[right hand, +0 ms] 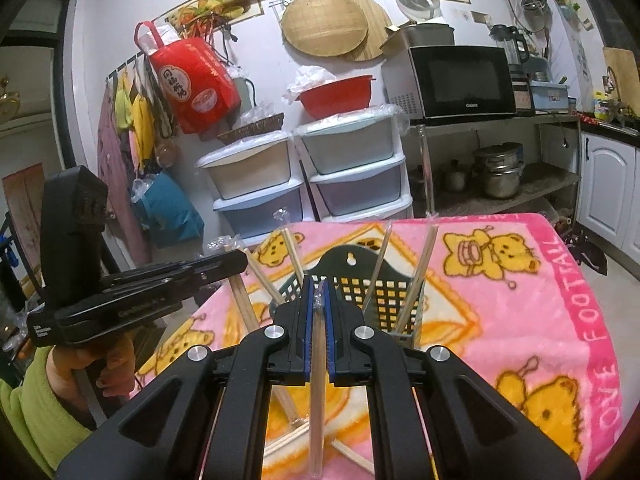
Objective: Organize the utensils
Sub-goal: 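Lift both held chopsticks up above the green caddy, then lower both held chopsticks into the caddy compartments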
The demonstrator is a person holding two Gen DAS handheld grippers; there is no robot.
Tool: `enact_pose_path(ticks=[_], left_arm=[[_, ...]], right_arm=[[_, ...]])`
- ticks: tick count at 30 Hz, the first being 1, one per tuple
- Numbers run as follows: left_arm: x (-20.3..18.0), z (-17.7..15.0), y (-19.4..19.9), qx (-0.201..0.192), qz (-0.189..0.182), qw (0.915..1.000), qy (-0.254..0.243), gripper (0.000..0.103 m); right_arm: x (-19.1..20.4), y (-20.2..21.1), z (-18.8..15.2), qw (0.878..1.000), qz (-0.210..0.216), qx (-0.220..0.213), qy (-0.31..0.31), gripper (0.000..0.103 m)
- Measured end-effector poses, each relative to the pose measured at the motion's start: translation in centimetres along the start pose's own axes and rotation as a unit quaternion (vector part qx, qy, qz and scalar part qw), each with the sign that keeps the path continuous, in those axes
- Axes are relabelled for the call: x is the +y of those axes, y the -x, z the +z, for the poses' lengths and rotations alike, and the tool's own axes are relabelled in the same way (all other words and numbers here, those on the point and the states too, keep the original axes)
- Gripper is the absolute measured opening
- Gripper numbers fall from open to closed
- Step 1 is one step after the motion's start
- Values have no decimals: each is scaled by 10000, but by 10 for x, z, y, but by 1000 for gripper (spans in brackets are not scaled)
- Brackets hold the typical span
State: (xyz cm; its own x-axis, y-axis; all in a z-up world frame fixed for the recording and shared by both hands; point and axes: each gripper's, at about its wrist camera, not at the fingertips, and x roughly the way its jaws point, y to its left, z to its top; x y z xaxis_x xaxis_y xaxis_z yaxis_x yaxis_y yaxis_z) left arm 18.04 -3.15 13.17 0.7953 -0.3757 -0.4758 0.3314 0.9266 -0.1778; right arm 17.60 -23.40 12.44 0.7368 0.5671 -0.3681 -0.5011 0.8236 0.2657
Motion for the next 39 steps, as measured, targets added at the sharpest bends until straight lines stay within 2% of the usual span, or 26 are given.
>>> enact_pose_path(ticks=[19, 39], left_arm=[[-11, 28, 5, -316, -91, 9994, -78, 3], [3, 66, 10, -676, -29, 9975, 223, 3]], right_arm=[[5, 7, 32, 9985, -142, -347, 386, 5], [11, 7, 80, 9940, -299, -881, 574, 5]])
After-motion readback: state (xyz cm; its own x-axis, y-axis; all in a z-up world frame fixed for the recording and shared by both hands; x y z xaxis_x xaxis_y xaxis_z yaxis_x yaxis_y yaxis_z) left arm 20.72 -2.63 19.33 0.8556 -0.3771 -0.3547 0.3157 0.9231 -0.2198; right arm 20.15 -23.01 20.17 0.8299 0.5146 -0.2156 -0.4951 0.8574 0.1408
